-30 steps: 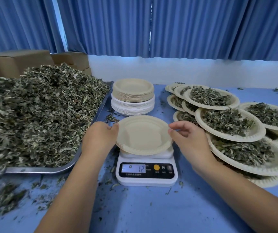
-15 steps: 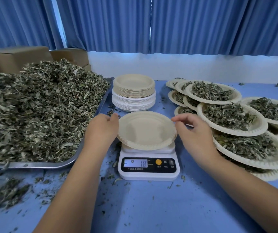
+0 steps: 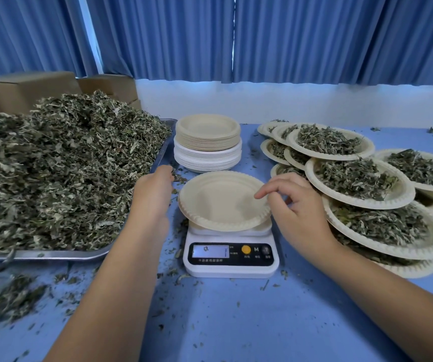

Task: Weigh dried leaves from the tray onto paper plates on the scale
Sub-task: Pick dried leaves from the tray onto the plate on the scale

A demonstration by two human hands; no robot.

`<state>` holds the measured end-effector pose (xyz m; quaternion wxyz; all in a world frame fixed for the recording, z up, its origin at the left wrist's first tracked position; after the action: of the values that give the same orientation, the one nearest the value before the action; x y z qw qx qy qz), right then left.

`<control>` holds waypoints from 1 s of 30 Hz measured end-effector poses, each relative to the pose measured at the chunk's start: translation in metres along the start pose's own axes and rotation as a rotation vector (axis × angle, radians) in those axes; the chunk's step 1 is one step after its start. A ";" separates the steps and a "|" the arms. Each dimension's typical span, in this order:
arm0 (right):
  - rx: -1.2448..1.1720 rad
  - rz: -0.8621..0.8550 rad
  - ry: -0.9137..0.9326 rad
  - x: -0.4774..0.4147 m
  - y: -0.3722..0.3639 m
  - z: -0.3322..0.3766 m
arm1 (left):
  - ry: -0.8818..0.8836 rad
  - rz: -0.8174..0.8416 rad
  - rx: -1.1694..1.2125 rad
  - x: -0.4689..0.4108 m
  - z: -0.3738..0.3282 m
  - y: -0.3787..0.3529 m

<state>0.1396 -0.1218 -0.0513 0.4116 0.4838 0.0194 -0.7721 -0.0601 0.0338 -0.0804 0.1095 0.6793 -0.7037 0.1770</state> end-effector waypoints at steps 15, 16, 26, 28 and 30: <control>0.238 0.336 0.609 0.018 0.003 0.038 | 0.264 0.242 0.254 0.003 0.008 -0.001; 0.247 0.375 0.613 0.022 0.002 0.037 | 0.282 0.258 0.275 0.004 0.009 -0.001; 0.208 0.450 0.559 0.028 -0.001 0.027 | 0.357 0.301 0.381 0.010 0.014 -0.005; 0.175 0.470 0.527 0.028 -0.002 0.025 | 0.362 0.304 0.395 0.011 0.015 -0.005; 0.155 0.492 0.492 0.029 -0.003 0.023 | 0.372 0.309 0.412 0.013 0.016 -0.005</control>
<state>0.1153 -0.1471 -0.0623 0.5305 0.6750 -0.0578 -0.5095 -0.0543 0.0156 -0.0894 0.0681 0.5284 -0.7156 0.4517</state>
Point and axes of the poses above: each hand's wrist, its own x-axis away from the middle knuckle, its own y-axis out of the back of the hand, z = x × y, the point moved 7 cm from there along -x, towards the middle knuckle, and after that the axes turned 15 degrees about y, right-handed, at the moved point
